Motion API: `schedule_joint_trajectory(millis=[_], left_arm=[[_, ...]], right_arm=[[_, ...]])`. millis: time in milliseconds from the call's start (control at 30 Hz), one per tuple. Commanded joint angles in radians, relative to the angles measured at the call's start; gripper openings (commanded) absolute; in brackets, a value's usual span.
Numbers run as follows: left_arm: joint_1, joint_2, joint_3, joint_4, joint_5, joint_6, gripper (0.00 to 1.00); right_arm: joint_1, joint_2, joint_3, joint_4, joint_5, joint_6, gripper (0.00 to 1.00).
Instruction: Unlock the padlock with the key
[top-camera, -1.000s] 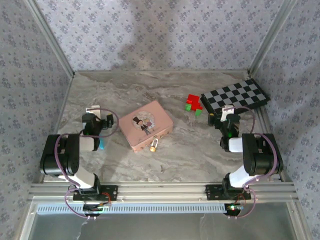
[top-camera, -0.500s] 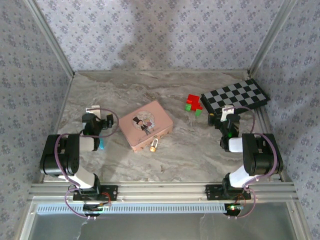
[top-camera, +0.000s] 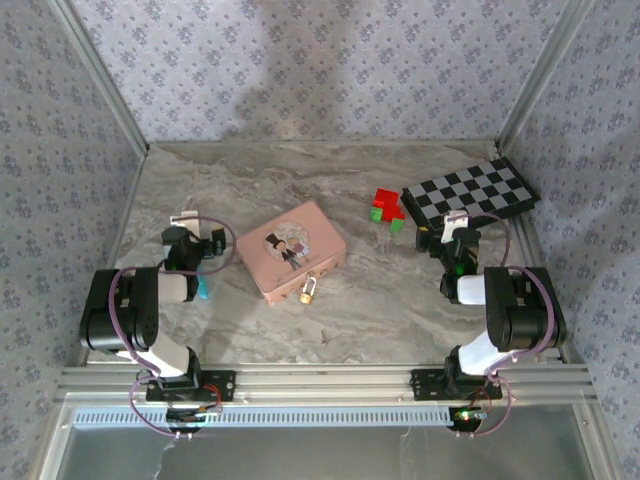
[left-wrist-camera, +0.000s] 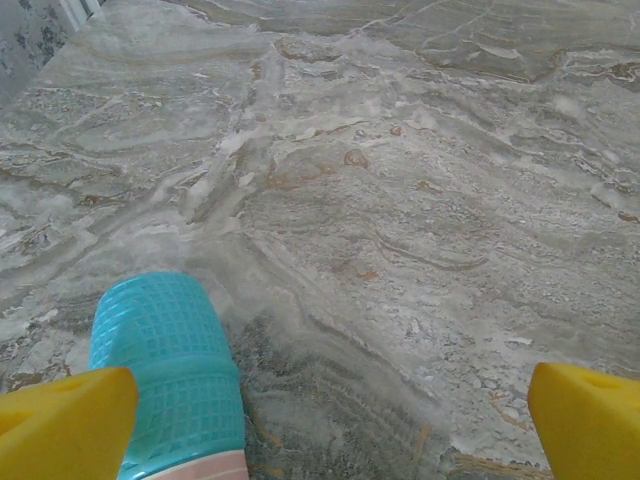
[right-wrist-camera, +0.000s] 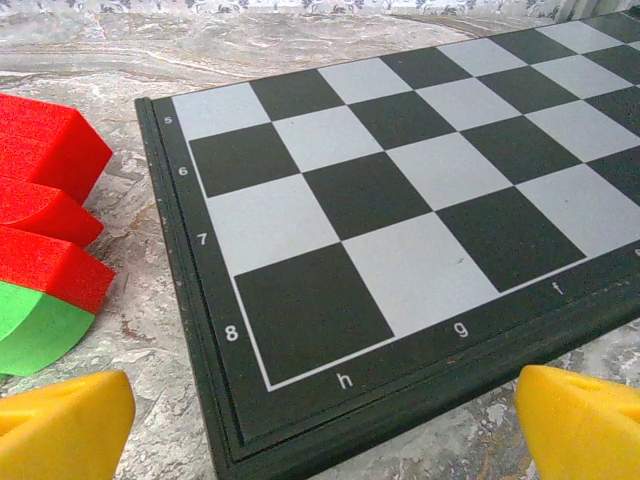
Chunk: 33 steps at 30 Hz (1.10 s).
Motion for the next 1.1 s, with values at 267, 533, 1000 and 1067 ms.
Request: schedule_joint_trajectory(millis=[267,533,1000,1067], left_arm=[[-0.010,-0.228,0.401,-0.735,-0.079,-0.186,1.00],[-0.101,-0.414,0.362,-0.962,-0.044,-0.452,1.00],[-0.200,-0.449,0.299,-0.899,0.016,-0.650,1.00],[-0.229,-0.444,0.308,-0.894,0.016,-0.655,1.00]], right_arm=[[0.186,-0.239,0.252,-0.543,0.195,-0.001,1.00],[0.465,-0.262,0.534,-1.125,0.003,0.344,1.00],[0.871,-0.131,0.552,-1.128,-0.228,0.812,1.00],[0.891,-0.056,0.583,-1.067,-0.242,0.815,0.99]])
